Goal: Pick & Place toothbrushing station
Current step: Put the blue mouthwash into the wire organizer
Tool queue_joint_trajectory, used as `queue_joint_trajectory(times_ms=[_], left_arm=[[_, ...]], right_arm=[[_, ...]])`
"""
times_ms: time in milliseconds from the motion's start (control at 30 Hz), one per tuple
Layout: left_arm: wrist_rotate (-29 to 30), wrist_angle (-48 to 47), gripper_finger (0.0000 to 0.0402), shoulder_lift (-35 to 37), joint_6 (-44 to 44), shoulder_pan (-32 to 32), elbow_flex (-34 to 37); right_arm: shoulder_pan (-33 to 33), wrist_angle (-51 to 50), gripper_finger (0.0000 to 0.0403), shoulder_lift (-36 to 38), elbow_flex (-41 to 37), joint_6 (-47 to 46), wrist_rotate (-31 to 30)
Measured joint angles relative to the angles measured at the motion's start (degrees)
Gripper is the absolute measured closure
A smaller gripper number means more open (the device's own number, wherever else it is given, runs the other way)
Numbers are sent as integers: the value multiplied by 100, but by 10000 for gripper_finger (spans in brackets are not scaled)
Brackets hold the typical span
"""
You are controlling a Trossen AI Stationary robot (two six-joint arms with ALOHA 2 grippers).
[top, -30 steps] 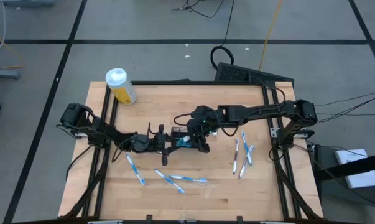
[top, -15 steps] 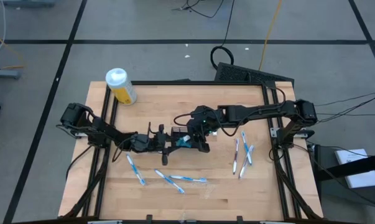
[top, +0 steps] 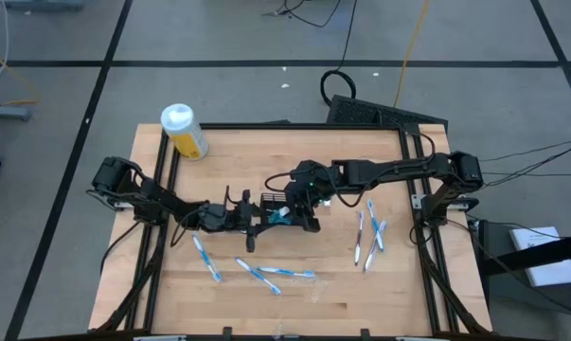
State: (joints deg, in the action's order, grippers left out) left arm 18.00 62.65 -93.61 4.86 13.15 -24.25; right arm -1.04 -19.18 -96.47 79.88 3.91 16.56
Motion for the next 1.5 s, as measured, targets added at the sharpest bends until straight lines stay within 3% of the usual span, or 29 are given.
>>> queue_joint_trajectory(times_ms=[433, 533, 833, 1133, 1500], left_arm=[[-411, -120, 176, 559, -284, 90, -25], [-409, -545, 165, 819, -408, 179, -11], [-149, -913, 161, 1239, -510, 332, -12], [-142, -927, 160, 1236, -535, 350, -7], [33, -1065, 160, 1233, -586, 350, -7]], right_arm=[[9, -162, 313, -2, -20, 69, -138], [-2, -116, 313, 18, -11, 67, -166], [-17, -828, 313, 14, 360, 229, -623], [-320, -1745, 313, 24, 761, 281, -639], [-549, -1948, 314, -34, 772, 437, -598]])
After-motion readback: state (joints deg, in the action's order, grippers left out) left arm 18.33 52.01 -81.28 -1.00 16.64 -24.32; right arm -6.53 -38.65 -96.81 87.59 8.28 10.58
